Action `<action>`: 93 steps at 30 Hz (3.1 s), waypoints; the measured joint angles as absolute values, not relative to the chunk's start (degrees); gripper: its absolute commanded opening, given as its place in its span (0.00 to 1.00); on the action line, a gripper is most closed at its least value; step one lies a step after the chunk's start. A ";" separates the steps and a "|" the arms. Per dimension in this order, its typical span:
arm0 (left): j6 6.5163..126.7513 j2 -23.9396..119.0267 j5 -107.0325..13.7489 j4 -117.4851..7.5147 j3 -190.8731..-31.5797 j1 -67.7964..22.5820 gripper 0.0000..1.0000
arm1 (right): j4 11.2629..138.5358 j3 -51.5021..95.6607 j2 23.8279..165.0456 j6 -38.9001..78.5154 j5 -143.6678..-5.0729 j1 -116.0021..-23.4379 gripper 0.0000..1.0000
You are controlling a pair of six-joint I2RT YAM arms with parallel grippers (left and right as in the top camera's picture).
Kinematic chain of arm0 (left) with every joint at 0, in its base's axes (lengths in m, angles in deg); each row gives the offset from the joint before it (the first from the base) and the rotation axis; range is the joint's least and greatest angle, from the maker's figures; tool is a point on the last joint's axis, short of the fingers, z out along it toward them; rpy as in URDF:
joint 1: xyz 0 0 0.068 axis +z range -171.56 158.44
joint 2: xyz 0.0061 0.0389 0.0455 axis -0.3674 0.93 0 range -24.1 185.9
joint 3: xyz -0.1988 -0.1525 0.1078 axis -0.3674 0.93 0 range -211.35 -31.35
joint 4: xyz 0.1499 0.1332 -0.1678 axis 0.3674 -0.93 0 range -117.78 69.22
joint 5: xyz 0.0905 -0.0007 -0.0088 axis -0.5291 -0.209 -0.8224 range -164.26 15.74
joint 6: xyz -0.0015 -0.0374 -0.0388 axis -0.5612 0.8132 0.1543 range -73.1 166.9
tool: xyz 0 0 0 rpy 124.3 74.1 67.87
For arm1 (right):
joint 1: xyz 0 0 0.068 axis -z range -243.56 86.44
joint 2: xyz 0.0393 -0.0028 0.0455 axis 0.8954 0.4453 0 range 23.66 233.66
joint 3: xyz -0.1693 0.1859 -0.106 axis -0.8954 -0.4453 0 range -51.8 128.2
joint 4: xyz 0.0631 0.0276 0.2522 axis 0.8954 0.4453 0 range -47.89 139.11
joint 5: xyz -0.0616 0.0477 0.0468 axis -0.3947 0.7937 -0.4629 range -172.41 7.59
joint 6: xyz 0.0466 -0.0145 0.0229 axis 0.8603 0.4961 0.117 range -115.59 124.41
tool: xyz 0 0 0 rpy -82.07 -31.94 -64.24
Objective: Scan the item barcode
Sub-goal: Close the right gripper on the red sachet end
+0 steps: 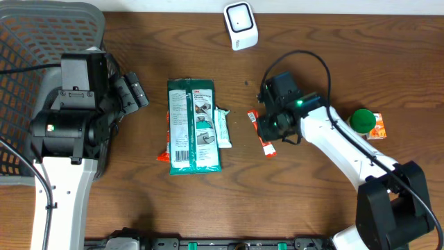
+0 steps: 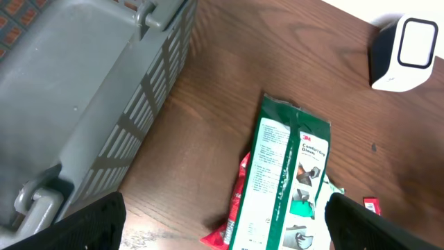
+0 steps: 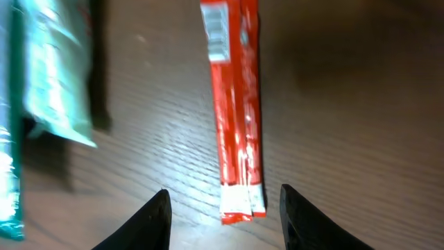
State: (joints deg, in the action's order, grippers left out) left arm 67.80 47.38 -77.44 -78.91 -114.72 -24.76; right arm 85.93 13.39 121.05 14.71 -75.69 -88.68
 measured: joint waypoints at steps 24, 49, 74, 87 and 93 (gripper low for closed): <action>67.80 47.38 -77.46 -78.91 -114.72 -24.76 0.91 | 70.91 -1.41 121.09 14.65 -76.50 -88.70 0.27; 67.80 47.38 -77.44 -78.91 -114.72 -24.76 0.91 | 67.61 -1.47 121.09 14.65 -76.65 -88.68 0.33; 67.80 47.38 -77.44 -78.91 -114.72 -24.76 0.91 | 67.65 -1.38 121.09 14.50 -74.01 -85.80 0.17; 67.80 47.38 -77.44 -78.91 -114.72 -24.76 0.91 | 67.19 -1.76 121.09 14.43 -73.55 -85.80 0.20; 67.80 47.38 -77.46 -78.91 -114.72 -24.76 0.92 | 64.79 -3.35 120.92 14.45 -72.98 -85.69 0.21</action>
State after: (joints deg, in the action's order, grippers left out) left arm 67.80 47.38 -77.46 -78.91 -114.72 -24.76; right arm 64.79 -3.35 120.92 14.45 -72.98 -85.69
